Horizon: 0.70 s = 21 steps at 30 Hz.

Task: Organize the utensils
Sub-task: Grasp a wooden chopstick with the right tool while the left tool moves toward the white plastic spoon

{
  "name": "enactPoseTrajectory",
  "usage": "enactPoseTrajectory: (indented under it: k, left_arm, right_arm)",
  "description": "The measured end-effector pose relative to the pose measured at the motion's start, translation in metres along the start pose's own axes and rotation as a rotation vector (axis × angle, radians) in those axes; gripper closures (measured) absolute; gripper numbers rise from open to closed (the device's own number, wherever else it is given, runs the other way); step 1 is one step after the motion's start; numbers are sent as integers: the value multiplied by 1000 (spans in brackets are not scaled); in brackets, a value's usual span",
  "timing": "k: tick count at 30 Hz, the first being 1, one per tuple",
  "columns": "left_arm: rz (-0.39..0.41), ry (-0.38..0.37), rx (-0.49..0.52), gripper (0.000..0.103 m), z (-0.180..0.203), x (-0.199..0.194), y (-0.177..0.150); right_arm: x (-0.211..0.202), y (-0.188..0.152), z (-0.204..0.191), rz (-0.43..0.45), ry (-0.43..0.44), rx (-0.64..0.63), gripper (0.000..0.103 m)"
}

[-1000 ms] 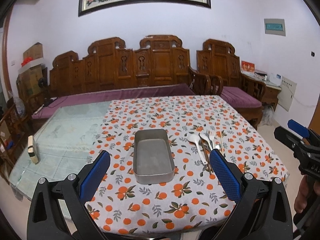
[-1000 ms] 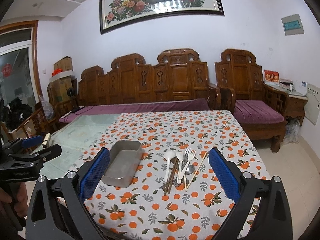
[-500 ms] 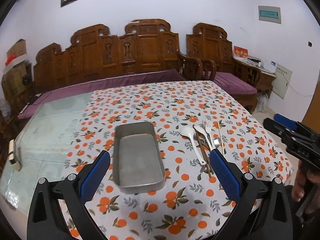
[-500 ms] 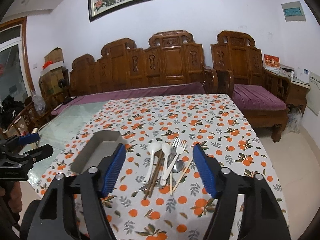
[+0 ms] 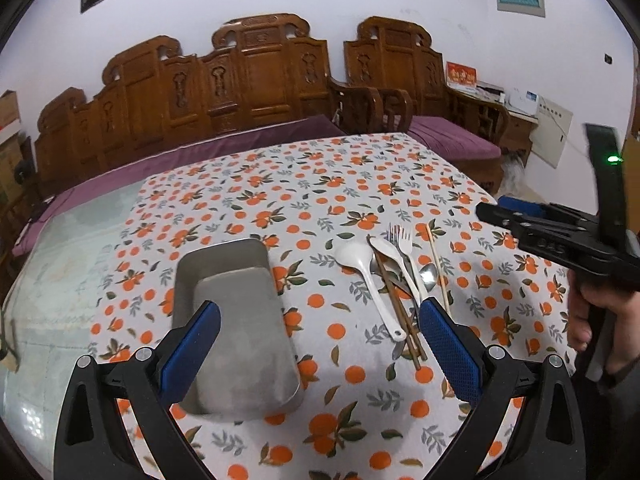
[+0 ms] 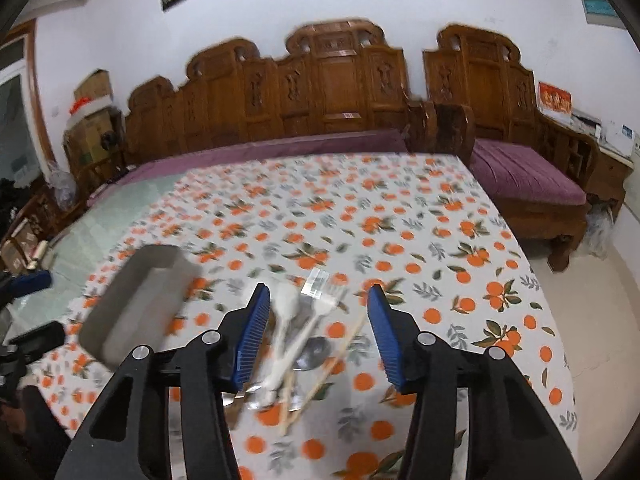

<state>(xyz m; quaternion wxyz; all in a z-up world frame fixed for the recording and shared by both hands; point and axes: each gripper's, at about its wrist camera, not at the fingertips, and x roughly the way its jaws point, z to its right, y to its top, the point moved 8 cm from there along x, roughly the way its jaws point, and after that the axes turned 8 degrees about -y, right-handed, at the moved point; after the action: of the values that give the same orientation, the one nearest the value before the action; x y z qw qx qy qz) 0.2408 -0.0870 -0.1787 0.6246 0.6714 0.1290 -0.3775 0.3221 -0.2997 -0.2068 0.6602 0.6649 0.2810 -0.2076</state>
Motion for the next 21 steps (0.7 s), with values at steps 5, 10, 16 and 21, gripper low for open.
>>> enactPoseTrajectory:
  k: [5, 10, 16, 21]
  left_arm:
    - [-27, -25, 4, 11, 5, 32, 3]
    - [-67, -26, 12, 18, 7, 63, -3]
    - [-132, -34, -34, 26, 5, 98, -16]
    - [-159, -28, -31, 26, 9, 115, -23]
  right_arm:
    - [53, -18, 22, -100, -31, 7, 54]
    - [88, -42, 22, -198, -19, 23, 62]
    - [109, -61, 15, -279, -78, -28, 69]
    - [108, -62, 18, -289, -73, -32, 69]
